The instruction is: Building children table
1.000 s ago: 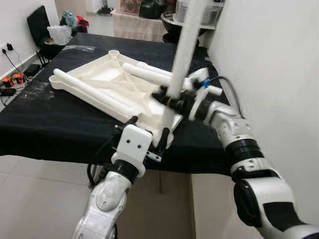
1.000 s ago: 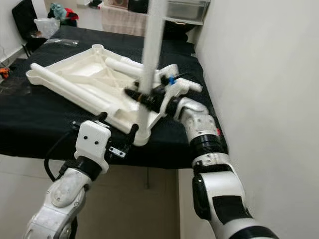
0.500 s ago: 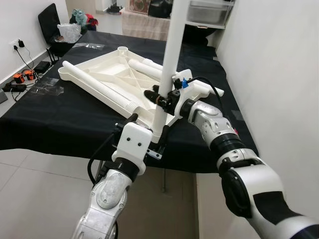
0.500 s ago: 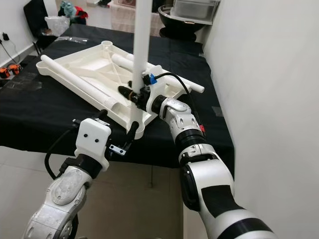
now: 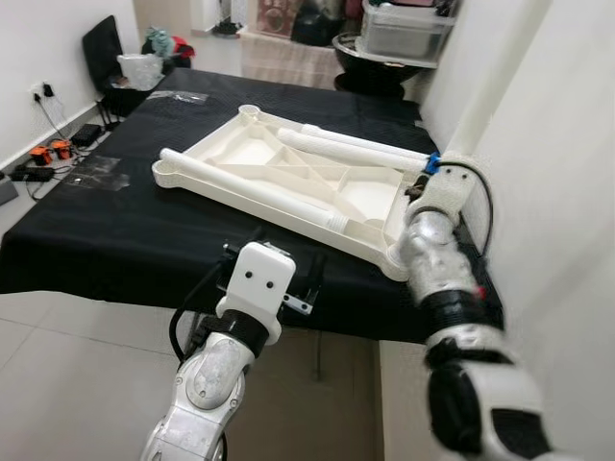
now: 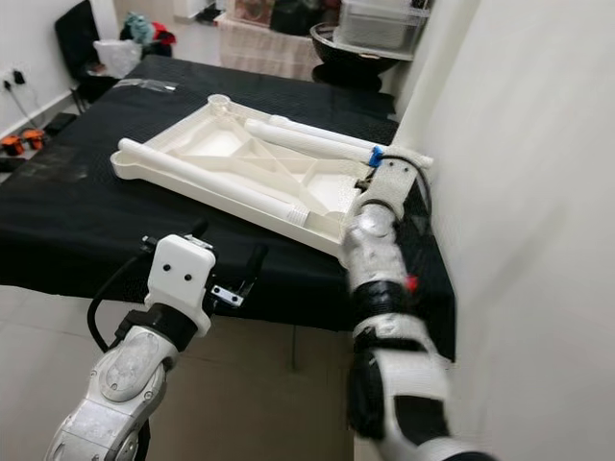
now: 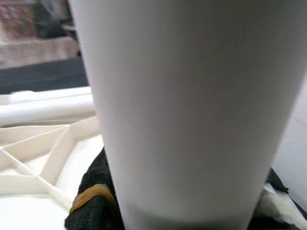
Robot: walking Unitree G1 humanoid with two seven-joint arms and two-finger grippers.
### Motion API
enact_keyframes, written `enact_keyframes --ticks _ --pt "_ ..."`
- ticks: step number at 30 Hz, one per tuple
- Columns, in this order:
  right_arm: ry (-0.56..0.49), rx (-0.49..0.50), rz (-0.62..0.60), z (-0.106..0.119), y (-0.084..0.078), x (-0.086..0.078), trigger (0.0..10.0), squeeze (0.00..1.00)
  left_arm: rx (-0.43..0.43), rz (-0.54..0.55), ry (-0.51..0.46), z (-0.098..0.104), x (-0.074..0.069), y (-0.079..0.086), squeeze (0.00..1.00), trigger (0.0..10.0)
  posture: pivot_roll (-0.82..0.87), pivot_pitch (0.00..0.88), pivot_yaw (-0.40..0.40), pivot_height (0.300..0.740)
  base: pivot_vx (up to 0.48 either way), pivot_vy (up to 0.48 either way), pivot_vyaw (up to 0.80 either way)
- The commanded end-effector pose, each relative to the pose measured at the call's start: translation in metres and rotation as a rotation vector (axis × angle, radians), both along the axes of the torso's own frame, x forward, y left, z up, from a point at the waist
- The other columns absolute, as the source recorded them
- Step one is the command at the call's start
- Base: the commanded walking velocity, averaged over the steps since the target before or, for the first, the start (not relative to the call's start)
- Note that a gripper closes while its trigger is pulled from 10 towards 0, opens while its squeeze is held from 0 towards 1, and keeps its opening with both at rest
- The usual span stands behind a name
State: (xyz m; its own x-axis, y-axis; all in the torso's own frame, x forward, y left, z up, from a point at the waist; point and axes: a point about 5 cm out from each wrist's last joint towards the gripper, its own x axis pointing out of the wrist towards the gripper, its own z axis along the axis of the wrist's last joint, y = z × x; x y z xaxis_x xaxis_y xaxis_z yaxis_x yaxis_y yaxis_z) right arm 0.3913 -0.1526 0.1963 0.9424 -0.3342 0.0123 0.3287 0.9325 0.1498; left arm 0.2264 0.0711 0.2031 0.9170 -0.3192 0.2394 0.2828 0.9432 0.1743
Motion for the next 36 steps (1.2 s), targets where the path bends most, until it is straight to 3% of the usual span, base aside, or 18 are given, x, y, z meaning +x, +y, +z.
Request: enact_keyframes --ticks 1,3,5,6,8,16,17,20,21,22,23,24,25,26,28,35,36 --pt "-0.053 -0.004 0.138 0.000 0.022 -0.001 10.0 0.00 0.003 -0.001 0.010 -0.002 0.000 -0.001 0.00 10.0 0.09 0.047 -0.131 0.740 0.000 0.000 0.00" --pt "-0.138 -0.062 0.268 0.001 0.041 -0.008 10.0 0.00 0.002 -0.002 0.011 -0.003 0.000 -0.001 0.00 10.0 0.09 0.047 -0.129 0.740 0.000 0.000 0.00" --pt "-0.154 -0.078 0.290 0.001 0.044 -0.011 10.0 0.00 0.002 -0.003 0.011 -0.003 0.000 -0.001 0.00 10.0 0.09 0.047 -0.129 0.740 0.000 0.000 0.00" --pt "-0.177 -0.125 0.316 0.000 0.045 -0.016 10.0 0.95 0.002 -0.002 0.012 -0.003 0.000 -0.001 0.00 10.0 0.09 0.045 -0.127 0.740 0.000 0.000 0.00" --pt "-0.189 -0.156 0.351 -0.004 0.045 -0.020 10.0 1.00 0.002 -0.003 0.015 -0.004 -0.001 -0.001 0.00 10.0 0.08 0.045 -0.126 0.740 0.000 0.000 0.00" --pt "-0.181 -0.238 0.431 -0.010 0.049 -0.033 10.0 1.00 0.001 -0.008 0.024 -0.006 -0.002 -0.002 0.00 10.0 0.08 0.043 -0.126 0.740 0.000 0.000 0.00" --pt "-0.164 -0.235 0.454 -0.012 0.051 -0.033 10.0 0.00 0.002 -0.008 0.025 -0.006 -0.002 -0.002 0.00 10.0 0.08 0.041 -0.126 0.740 0.000 0.000 0.00" --pt "-0.135 -0.195 0.559 -0.016 0.057 -0.032 10.0 0.00 0.002 -0.007 0.024 -0.006 -0.002 -0.002 0.00 10.0 0.08 0.041 -0.127 0.740 0.000 0.000 0.00" --pt "-0.109 -0.157 0.711 -0.020 0.063 -0.032 10.0 0.00 0.002 -0.007 0.024 -0.006 -0.002 -0.002 0.00 10.0 0.08 0.038 -0.126 0.740 0.000 0.000 0.00" --pt "-0.109 -0.157 0.711 -0.020 0.063 -0.032 10.0 0.00 0.002 -0.007 0.024 -0.006 -0.002 -0.002 0.00 10.0 0.08 0.038 -0.126 0.740 0.000 0.000 0.00" --pt "-0.096 -0.128 0.818 -0.022 0.066 -0.033 10.0 0.00 0.002 -0.007 0.024 -0.006 -0.002 -0.002 0.00 10.0 0.08 0.038 -0.126 0.740 0.000 0.000 0.00" --pt "-0.096 -0.128 0.818 -0.022 0.066 -0.033 10.0 0.00 0.002 -0.007 0.024 -0.006 -0.002 -0.002 0.00 10.0 0.08 0.038 -0.126 0.740 0.000 0.000 0.00" --pt "-0.078 -0.137 0.938 -0.026 0.067 -0.034 10.0 0.00 0.002 -0.008 0.023 -0.006 -0.002 -0.002 0.00 10.0 0.09 0.038 -0.129 0.740 0.000 0.000 0.00" --pt "-0.078 -0.137 0.938 -0.026 0.067 -0.034 10.0 0.00 0.002 -0.008 0.023 -0.006 -0.002 -0.002 0.00 10.0 0.09 0.038 -0.129 0.740 0.000 0.000 0.00" --pt "-0.057 -0.158 1.112 -0.030 0.066 -0.038 10.0 0.00 0.000 -0.008 0.022 -0.006 -0.002 -0.002 0.00 10.0 0.09 0.038 -0.129 0.740 0.000 0.000 0.00" --pt "-0.008 -0.123 1.227 -0.035 0.063 -0.036 10.0 0.00 -0.001 -0.006 0.019 -0.005 -0.002 -0.002 0.00 10.0 0.09 0.039 -0.129 0.740 0.000 0.000 0.00" --pt "-0.002 -0.133 1.208 -0.035 0.064 -0.033 0.0 0.00 0.001 -0.005 0.018 -0.005 -0.002 -0.001 0.00 10.0 0.10 0.044 -0.131 0.740 0.000 0.000 0.00"
